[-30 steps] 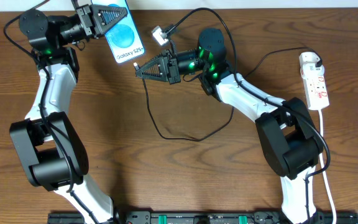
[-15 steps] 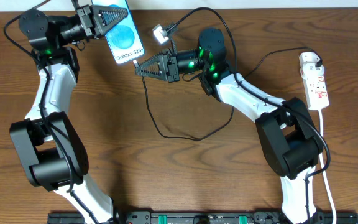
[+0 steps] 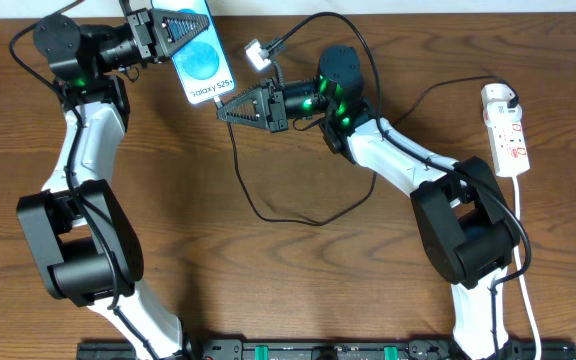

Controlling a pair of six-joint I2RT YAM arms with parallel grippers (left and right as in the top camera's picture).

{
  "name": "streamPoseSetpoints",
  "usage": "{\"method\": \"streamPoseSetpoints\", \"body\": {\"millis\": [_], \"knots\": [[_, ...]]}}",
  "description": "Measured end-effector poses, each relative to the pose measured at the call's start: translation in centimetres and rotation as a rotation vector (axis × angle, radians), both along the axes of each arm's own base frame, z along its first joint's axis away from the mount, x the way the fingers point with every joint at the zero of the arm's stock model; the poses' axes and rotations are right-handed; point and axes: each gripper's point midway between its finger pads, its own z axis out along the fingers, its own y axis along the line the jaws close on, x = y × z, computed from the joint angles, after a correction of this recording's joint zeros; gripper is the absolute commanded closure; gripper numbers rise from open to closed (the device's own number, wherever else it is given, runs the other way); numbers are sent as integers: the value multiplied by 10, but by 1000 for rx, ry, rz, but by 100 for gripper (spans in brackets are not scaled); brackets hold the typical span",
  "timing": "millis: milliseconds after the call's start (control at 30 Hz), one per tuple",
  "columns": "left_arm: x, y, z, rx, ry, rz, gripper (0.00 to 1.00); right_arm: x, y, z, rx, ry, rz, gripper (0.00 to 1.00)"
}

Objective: Plug charger to phone and switch on socket

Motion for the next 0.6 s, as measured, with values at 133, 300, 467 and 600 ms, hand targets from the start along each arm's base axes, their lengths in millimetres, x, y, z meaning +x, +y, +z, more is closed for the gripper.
{"method": "streamPoseSetpoints", "body": {"millis": [133, 300, 467, 600], "knots": [[0, 0, 0, 0, 1, 0, 93, 0, 0, 0, 0, 0, -1, 99], [0, -2, 0, -2, 3, -3, 93, 0, 0, 0, -2, 8, -1, 99], [-1, -10, 0, -2, 2, -18, 93, 0, 0, 0, -3, 18, -2, 99], [-1, -10, 0, -2, 2, -20, 93, 0, 0, 0, -4, 22, -1, 99]]}}
